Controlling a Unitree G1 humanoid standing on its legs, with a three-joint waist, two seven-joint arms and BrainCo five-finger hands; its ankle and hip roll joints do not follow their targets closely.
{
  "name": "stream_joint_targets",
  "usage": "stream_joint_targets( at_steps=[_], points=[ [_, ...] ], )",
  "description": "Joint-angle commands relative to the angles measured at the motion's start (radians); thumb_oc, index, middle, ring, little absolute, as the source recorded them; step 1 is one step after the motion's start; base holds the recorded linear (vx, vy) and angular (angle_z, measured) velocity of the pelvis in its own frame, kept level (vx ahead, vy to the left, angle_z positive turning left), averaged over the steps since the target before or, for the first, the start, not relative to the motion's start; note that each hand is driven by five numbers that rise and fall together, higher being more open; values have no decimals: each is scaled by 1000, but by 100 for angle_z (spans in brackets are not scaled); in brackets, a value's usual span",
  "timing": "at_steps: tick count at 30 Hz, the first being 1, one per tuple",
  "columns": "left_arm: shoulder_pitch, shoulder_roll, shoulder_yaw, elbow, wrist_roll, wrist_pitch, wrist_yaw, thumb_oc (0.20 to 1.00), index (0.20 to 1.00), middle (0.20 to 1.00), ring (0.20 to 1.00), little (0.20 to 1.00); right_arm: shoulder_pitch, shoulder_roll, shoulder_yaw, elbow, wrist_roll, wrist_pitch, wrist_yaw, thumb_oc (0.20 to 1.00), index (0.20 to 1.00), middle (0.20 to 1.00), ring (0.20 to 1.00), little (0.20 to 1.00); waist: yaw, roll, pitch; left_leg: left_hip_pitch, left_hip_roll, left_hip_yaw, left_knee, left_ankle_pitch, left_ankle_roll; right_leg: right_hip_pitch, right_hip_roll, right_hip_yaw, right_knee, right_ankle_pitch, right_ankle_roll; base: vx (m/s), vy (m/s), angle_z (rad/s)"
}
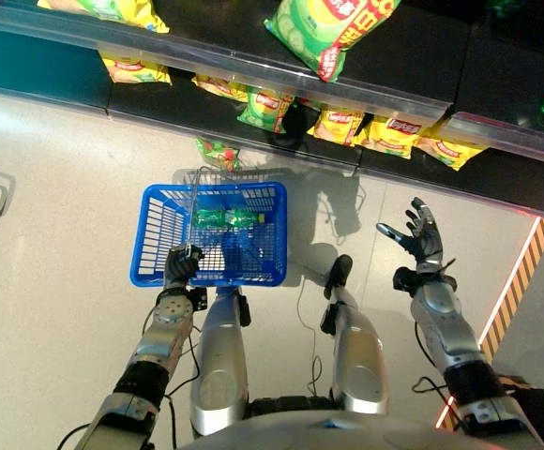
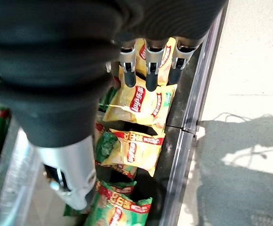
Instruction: Pick up the snacks into the basket
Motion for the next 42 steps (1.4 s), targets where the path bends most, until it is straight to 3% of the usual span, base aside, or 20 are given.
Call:
stream_joint_targets(
  at_steps=[1,5,15,21,25,30,31,32,33,34,36,37,38,40,42],
  points=[
    [1,3,79,3,63,-60,17,200,200,200,200,200,-9,-33,-33,-135,31,-72,27,1000,1000,1000,1000,1000,11,-1,-12,45,-32,8,2,-79,0,-35,1,7,16,64,7,8,-25,-15],
    [-11,-12,73,101,72,-47,16,200,200,200,200,200,-30,-41,-11,-202,30,-79,40,1000,1000,1000,1000,1000,8,0,-23,83,-31,12,-10,-79,0,-7,5,12,13,63,7,26,-16,-7],
    [-26,-79,71,393,75,-8,26,200,200,200,200,200,-82,-34,45,-256,55,-80,29,1000,1000,1000,1000,1000,8,-12,-136,160,-33,25,-36,-89,-1,68,8,15,-28,77,15,71,-8,-4],
    [-8,-106,93,569,151,27,1,200,200,200,200,200,-77,-41,66,-257,47,-42,58,1000,1000,1000,1000,1000,11,-31,-227,228,-76,41,-23,-146,20,140,-35,22,-40,101,43,102,113,-3],
    [19,-104,117,652,226,43,-20,200,200,200,200,200,-49,-21,83,-268,46,-20,99,1000,1000,1000,1000,1000,8,-39,-300,281,-112,66,-69,-155,34,153,-69,32,-45,178,74,62,154,-15],
    [40,-87,126,650,254,43,-20,200,200,200,200,200,-49,-12,103,-269,45,-11,115,1000,1000,1000,1000,1000,16,-38,-325,304,-115,74,-78,-163,44,152,-59,23,-1,156,72,30,111,-13],
    [41,-76,124,651,261,43,-24,200,200,200,200,200,-52,-12,111,-260,42,-10,120,1000,1000,1000,1000,1000,8,-27,-324,316,-102,68,-78,-167,49,145,2,69,56,75,51,35,82,0],
    [40,-71,122,651,268,45,-25,200,200,200,200,200,-50,-13,109,-260,37,-9,118,1000,1000,1000,1000,1000,0,-21,-326,321,-100,62,-78,-167,51,134,50,104,68,32,36,28,79,7],
    [40,-71,122,651,268,45,-25,200,200,200,200,200,-50,-13,109,-261,37,-9,118,1000,1000,1000,1000,1000,1,-21,-328,317,-99,63,-78,-165,50,130,51,105,67,35,34,43,58,8],
    [45,-64,121,650,278,46,-29,200,200,200,200,200,-35,-10,109,-261,47,-13,122,1000,1000,1000,1000,1000,-7,-17,-337,321,-102,60,-78,-162,50,125,121,134,61,-8,6,45,34,10],
    [53,-61,117,646,292,46,-36,200,200,200,200,200,-7,-13,101,-265,43,-16,122,1000,1000,1000,1000,1000,-14,-11,-344,323,-108,47,-78,-161,50,123,186,162,48,-39,-21,55,16,-2],
    [53,-61,117,646,292,46,-36,200,200,200,200,200,-7,-13,101,-266,43,-16,122,1000,1000,1000,1000,1000,-14,-11,-347,318,-107,48,-78,-158,49,119,187,162,45,-34,-22,31,4,41],
    [54,-58,120,646,299,47,-43,200,200,200,200,200,10,-22,94,-267,35,-18,123,1000,1000,1000,1000,1000,-16,-6,-350,314,-120,34,-78,-147,50,111,238,192,30,-43,-47,25,-4,67],
    [57,-71,117,652,305,47,-50,200,200,200,200,200,43,-31,77,-269,25,-12,123,1000,1000,1000,1000,1000,-23,7,-361,316,-138,7,-78,-145,47,135,249,242,-4,-51,-54,43,11,70],
    [76,-92,122,663,292,45,-46,200,200,200,200,200,51,-26,77,-263,15,-7,119,1000,1000,1000,1000,1000,-19,27,-380,325,-141,6,-78,-148,46,156,249,219,-17,-39,-52,83,-46,59]
  ],
)
